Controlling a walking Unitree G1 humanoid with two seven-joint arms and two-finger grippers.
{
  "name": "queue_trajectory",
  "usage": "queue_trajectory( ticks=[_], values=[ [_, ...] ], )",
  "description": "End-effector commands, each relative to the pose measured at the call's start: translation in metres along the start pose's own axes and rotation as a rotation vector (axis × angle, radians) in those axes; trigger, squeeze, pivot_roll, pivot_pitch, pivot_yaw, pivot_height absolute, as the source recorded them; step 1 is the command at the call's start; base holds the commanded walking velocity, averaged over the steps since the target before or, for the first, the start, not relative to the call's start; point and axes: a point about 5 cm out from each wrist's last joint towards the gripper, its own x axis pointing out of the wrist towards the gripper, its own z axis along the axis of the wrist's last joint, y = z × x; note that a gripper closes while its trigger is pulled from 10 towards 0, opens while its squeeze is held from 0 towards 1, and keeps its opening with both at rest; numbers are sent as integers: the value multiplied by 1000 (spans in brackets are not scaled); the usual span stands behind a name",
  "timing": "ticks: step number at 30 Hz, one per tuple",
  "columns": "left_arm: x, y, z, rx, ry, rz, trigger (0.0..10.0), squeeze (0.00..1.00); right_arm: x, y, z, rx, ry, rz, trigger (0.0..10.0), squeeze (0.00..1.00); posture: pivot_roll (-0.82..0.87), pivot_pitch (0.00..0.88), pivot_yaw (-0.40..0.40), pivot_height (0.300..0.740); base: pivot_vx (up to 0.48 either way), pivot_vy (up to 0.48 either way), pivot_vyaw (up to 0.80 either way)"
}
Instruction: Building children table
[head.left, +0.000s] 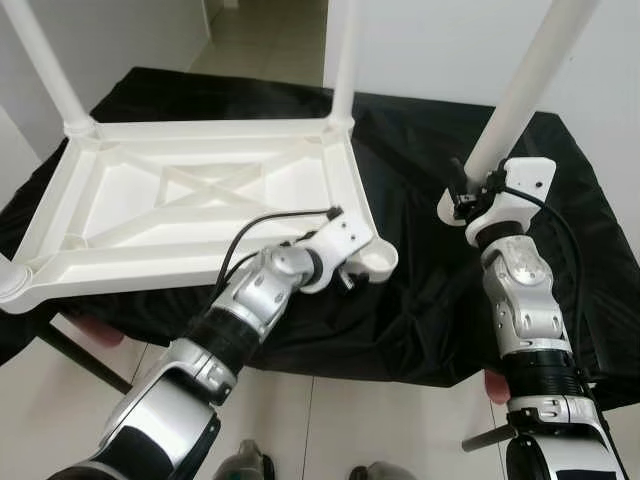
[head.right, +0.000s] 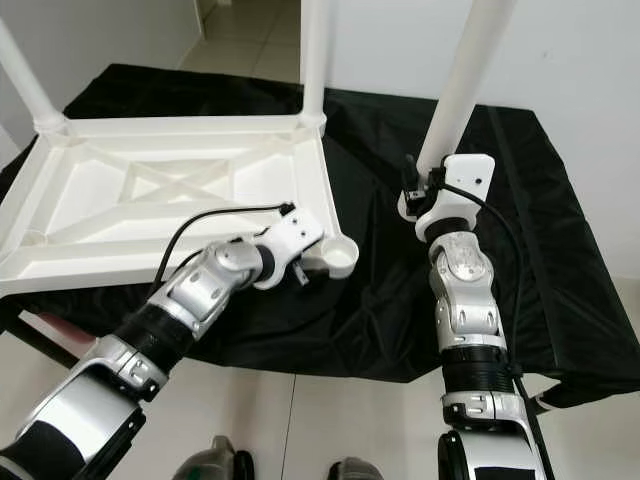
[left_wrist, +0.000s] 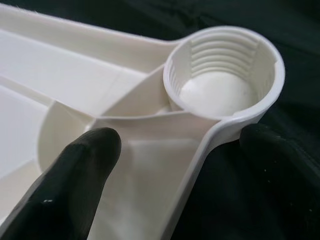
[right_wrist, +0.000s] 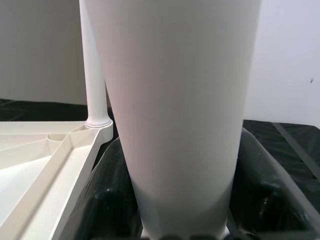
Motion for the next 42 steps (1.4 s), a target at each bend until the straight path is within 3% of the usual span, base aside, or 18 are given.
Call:
queue_trajectory(
  ticks=[1, 7, 10, 12, 15, 17, 18, 19, 21, 24, 26, 29, 31, 33, 38, 42],
  values=[
    [1, 7, -6, -9, 21, 123, 10000, 0, -1, -2, 4, 13, -13, -8, 10000, 0, -4, 50, 19, 740, 0, 0, 0],
    [-1, 16, -10, -2, 29, 170, 10000, 0, -4, -1, 8, 58, -29, 4, 10000, 0, -12, 56, 26, 740, 0, 0, 0],
    [-7, 16, 2, -6, -40, 140, 10000, 0, -6, 3, 10, 110, -43, 36, 10000, 0, -12, 56, 27, 740, 0, 0, 0],
    [-17, 6, 24, -6, -186, 38, 10000, 0, -7, 5, 10, 158, -30, 59, 10000, 0, -10, 56, 26, 740, 0, 0, 0],
    [-17, 6, 24, -6, -186, 38, 10000, 0, -7, 5, 10, 158, -30, 59, 10000, 0, -10, 56, 26, 740, 0, 0, 0],
    [-37, -1, 55, -51, -362, -42, 10000, 0, -4, -1, 5, 154, 27, 50, 10000, 0, 6, 54, 14, 740, 0, 0, 0],
    [-37, -1, 55, -51, -362, -42, 10000, 0, -4, -1, 5, 154, 27, 50, 10000, 0, 6, 54, 14, 740, 0, 0, 0],
    [-48, 0, 70, -100, -434, -59, 10000, 0, -1, -8, 2, 132, 55, 25, 10000, 0, 10, 53, 12, 740, 0, 0, 0],
    [-56, 2, 81, -114, -478, -59, 10000, 0, 1, -14, 0, 126, 77, -3, 10000, 0, 13, 52, 9, 740, 0, 0, 0],
    [-68, 11, 98, -132, -534, -1, 10000, 0, 5, -16, 1, 128, 84, 5, 10000, 0, 21, 49, 3, 740, 0, 0, 0],
    [-68, 11, 98, -132, -534, -1, 10000, 0, 5, -16, 1, 128, 84, 5, 10000, 0, 21, 49, 3, 740, 0, 0, 0],
    [-68, 25, 94, -183, -525, 116, 10000, 0, 6, -5, 1, 134, 80, 87, 10000, 0, 25, 42, -2, 740, 0, 0, 0],
    [-68, 25, 94, -183, -525, 116, 10000, 0, 6, -5, 1, 134, 80, 87, 10000, 0, 25, 42, -2, 740, 0, 0, 0],
    [-63, 35, 75, -242, -463, 236, 10000, 0, 3, 9, 1, 178, 71, 205, 10000, 0, 27, 32, -6, 740, 0, 0, 0],
    [-61, 38, 65, -272, -436, 275, 10000, 0, 1, 12, 0, 197, 71, 239, 10000, 0, 27, 32, -7, 740, 0, 0, 0],
    [-64, 45, 44, -325, -382, 382, 10000, 0, -1, 19, -1, 245, 81, 308, 10000, 0, 29, 29, -10, 740, 0, 0, 0]
  ],
)
